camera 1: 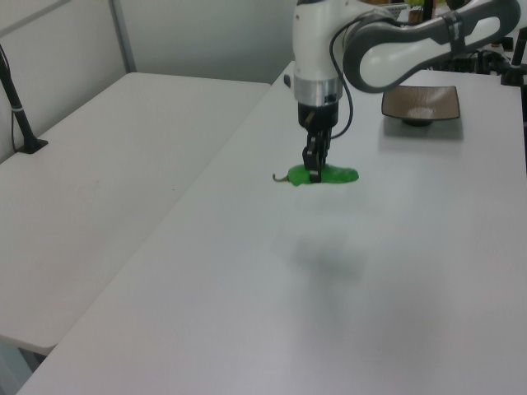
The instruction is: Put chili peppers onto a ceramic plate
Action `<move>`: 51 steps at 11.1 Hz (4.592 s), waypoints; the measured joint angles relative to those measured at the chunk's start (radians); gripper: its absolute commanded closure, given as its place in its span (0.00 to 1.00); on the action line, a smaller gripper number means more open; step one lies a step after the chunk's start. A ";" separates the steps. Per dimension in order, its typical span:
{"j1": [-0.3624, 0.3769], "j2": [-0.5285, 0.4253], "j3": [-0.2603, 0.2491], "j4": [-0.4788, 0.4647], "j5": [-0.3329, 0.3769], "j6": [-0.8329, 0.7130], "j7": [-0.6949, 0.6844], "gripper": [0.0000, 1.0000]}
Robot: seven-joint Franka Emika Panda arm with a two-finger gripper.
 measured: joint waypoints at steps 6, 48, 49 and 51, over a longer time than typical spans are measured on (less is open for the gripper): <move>-0.059 -0.084 -0.150 -0.072 0.000 -0.001 -0.218 0.99; -0.506 -0.260 -0.235 -0.295 0.125 0.003 -1.323 0.00; -0.503 -0.282 -0.215 -0.295 0.125 -0.022 -1.277 0.00; -0.500 -0.322 -0.174 -0.295 0.125 -0.068 -1.172 0.00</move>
